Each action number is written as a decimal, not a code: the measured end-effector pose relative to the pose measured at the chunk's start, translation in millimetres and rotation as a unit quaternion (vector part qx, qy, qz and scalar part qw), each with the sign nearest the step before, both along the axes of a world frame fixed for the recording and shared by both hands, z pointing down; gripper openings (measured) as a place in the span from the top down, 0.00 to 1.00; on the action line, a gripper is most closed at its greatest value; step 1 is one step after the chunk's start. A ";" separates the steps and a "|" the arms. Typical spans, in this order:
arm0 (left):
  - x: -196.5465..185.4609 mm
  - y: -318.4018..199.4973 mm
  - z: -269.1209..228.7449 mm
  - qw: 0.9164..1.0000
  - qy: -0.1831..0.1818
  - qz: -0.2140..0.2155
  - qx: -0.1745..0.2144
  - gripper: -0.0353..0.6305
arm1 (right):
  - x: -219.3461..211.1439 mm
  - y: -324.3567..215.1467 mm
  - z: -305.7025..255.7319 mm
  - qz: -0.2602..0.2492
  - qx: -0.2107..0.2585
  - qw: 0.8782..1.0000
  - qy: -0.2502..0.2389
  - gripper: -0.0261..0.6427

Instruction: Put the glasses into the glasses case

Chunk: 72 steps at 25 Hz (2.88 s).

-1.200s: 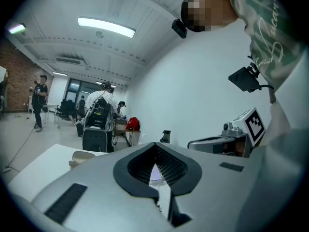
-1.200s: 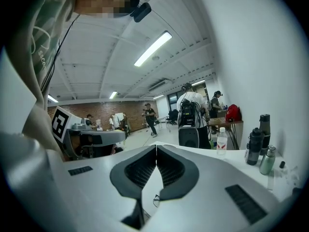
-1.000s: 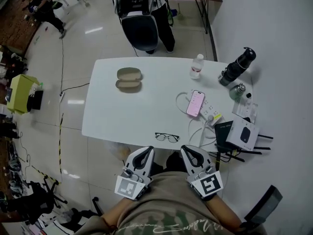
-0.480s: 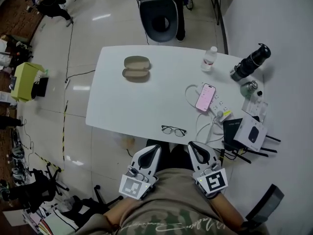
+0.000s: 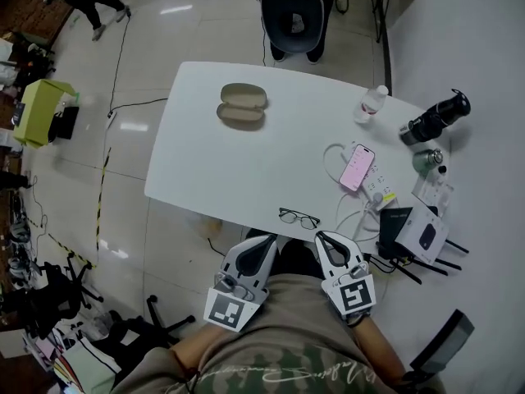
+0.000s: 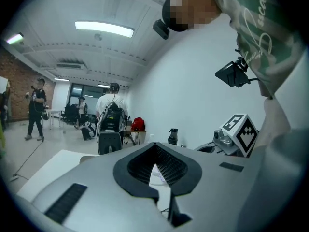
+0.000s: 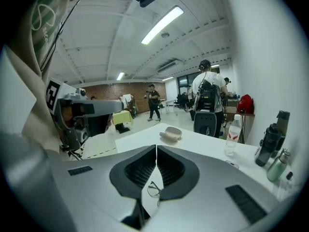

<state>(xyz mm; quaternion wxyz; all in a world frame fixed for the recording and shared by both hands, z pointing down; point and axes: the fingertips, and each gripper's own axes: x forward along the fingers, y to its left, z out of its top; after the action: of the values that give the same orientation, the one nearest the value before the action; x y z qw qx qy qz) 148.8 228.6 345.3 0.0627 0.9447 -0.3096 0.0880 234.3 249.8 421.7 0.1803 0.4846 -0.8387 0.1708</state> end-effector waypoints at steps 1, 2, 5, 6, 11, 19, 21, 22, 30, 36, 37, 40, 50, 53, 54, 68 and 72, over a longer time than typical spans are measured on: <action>-1.9 -3.5 -2.2 1.000 0.001 0.002 0.005 0.95 | 0.3 -3.6 3.2 0.003 -0.005 1.000 0.006 0.94; -5.4 -8.1 -3.5 1.000 0.011 -0.004 -0.005 0.95 | -0.8 -7.0 6.4 0.003 -0.011 1.000 0.011 0.94; -20.9 -29.9 -7.8 0.997 0.051 -0.041 -0.037 0.95 | -11.1 -18.5 16.4 -0.009 -0.034 0.999 0.012 0.94; -25.2 -38.1 -9.6 0.997 0.055 -0.049 -0.034 0.95 | -15.2 -21.4 20.9 -0.014 -0.045 0.999 0.007 0.94; -28.1 -65.2 -25.6 0.998 0.037 -0.037 0.026 0.95 | -29.0 -27.1 47.8 -0.053 -0.101 0.993 0.038 0.94; -24.7 -83.5 -40.5 0.997 0.057 -0.020 0.057 0.95 | -44.0 -30.3 115.2 -0.143 -0.185 0.966 0.107 0.94; -29.3 -87.0 -38.5 0.997 0.056 -0.024 0.054 0.95 | -44.8 -25.1 135.5 -0.172 -0.218 0.951 0.134 0.88; -32.6 -88.9 -36.8 0.997 0.056 -0.029 0.051 0.95 | -44.9 -21.5 145.5 -0.187 -0.233 0.942 0.150 0.86; -50.1 -103.6 -17.5 0.996 0.074 -0.046 -0.003 0.95 | -32.5 -8.2 211.2 -0.282 -0.274 0.878 0.274 0.86; -51.4 -110.3 -17.2 0.997 0.071 -0.036 -0.001 0.95 | -35.5 -4.4 234.2 -0.322 -0.288 0.849 0.304 0.86; -53.1 -112.6 -16.8 0.997 0.072 -0.039 -0.003 0.95 | -36.1 -3.6 236.9 -0.328 -0.289 0.844 0.309 0.86; -56.3 -118.5 -15.9 0.996 0.077 -0.045 -0.009 0.95 | -36.2 -3.0 241.8 -0.337 -0.290 0.835 0.324 0.86; -56.9 -129.2 -12.0 0.996 0.080 -0.037 -0.018 0.95 | -34.9 -6.4 255.7 -0.351 -0.293 0.819 0.346 0.86; -58.4 -131.9 -10.0 0.996 0.080 -0.037 -0.025 0.95 | -35.1 -8.0 256.4 -0.347 -0.297 0.819 0.346 0.86; -59.3 -133.5 -10.4 0.996 0.081 -0.038 -0.026 0.95 | -34.4 -7.5 257.0 -0.347 -0.301 0.818 0.347 0.86; -48.4 -156.1 -14.7 0.996 0.084 0.029 -0.024 0.95 | -35.5 -42.7 240.7 -0.308 -0.276 0.836 0.360 0.90; -41.5 -160.8 -12.1 0.994 0.089 0.046 -0.033 0.95 | -33.6 -58.3 237.7 -0.301 -0.273 0.840 0.360 0.91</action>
<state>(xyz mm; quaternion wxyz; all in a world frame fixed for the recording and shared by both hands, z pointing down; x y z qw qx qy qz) 107.2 67.8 333.2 0.1173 0.9593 -0.2562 0.0161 200.7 191.5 659.3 0.6371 0.1665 -0.7387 0.1440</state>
